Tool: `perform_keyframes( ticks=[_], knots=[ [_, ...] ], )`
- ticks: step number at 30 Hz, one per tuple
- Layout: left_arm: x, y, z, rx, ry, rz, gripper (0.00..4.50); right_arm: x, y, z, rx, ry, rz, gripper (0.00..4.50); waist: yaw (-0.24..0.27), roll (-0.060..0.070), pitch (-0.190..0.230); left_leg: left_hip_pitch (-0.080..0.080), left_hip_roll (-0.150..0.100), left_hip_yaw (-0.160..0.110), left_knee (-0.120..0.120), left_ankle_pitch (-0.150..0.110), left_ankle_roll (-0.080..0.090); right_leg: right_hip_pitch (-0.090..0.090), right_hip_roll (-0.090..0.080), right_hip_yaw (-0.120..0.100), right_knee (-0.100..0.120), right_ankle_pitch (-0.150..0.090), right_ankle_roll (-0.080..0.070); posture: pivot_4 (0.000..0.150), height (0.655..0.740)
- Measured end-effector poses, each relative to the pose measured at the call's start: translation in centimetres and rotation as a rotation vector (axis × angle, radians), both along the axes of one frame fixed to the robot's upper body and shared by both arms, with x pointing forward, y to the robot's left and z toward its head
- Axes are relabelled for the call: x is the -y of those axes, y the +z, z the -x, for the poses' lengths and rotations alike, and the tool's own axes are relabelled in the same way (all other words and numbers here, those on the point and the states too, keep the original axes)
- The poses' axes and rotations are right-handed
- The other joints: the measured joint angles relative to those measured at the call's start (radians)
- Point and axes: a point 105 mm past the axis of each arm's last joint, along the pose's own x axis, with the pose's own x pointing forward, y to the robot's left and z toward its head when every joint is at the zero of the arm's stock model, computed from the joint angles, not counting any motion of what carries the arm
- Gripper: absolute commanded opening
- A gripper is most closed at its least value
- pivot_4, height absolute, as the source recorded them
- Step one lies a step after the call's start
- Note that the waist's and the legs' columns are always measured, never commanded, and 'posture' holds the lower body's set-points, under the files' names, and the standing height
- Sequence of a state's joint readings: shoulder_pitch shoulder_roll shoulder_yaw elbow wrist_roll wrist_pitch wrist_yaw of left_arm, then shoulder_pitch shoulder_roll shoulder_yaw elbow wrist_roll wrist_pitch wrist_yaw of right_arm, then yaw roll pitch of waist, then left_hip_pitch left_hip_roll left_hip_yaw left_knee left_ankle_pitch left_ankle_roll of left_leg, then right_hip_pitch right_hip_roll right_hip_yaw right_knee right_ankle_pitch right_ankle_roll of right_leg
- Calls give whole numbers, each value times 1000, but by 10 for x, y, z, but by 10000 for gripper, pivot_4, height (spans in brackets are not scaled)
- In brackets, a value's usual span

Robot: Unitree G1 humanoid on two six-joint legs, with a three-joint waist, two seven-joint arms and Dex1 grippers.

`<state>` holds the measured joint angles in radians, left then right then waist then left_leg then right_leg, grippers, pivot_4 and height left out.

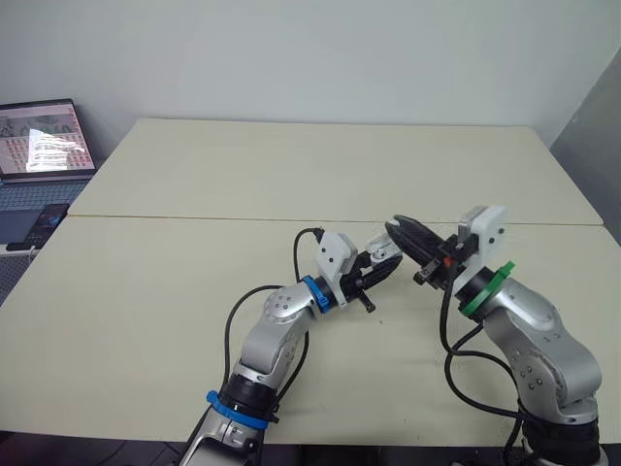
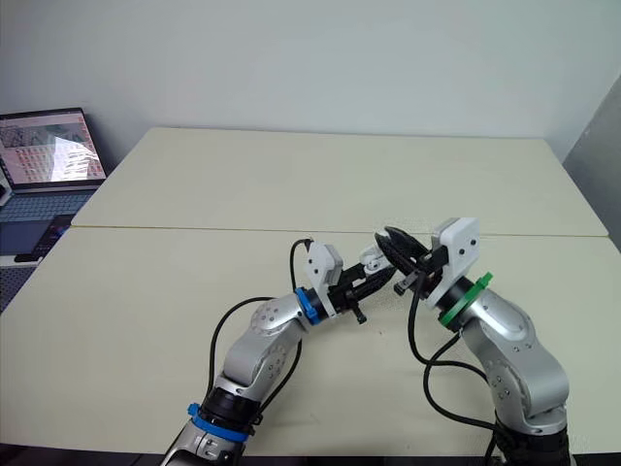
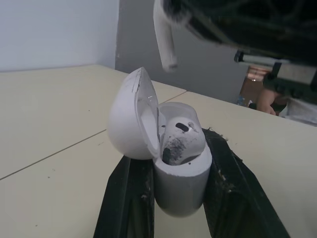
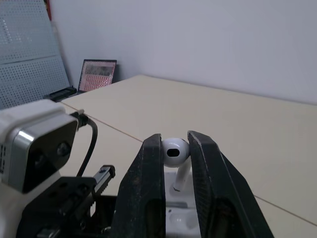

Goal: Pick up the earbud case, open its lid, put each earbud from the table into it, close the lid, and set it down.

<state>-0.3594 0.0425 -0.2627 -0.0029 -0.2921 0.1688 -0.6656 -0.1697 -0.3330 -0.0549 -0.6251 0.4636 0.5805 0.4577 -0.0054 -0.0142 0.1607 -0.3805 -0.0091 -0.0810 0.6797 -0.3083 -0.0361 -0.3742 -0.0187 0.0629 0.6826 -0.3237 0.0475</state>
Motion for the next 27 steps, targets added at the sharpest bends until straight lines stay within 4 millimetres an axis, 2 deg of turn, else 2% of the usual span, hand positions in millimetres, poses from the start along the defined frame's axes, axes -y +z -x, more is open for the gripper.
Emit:
perform_keyframes(
  ticks=[10,24,27],
  knots=[
    [-1,4,2,-10,-14,18,8219,2,-7,3,28,-10,40,3387,-2,0,0,0,0,0,0,0,0,0,0,0,0,0,0,1500,7400],
    [0,-3,8,-74,-56,20,8219,9,-25,6,72,-14,131,3387,-2,0,0,1,0,0,0,0,0,0,0,0,0,0,0,1500,7400],
    [-1,-5,8,-80,-54,17,8219,10,-28,7,84,-6,160,13828,-2,0,0,0,0,0,0,0,0,0,0,0,0,0,0,1500,7400]
  ],
)
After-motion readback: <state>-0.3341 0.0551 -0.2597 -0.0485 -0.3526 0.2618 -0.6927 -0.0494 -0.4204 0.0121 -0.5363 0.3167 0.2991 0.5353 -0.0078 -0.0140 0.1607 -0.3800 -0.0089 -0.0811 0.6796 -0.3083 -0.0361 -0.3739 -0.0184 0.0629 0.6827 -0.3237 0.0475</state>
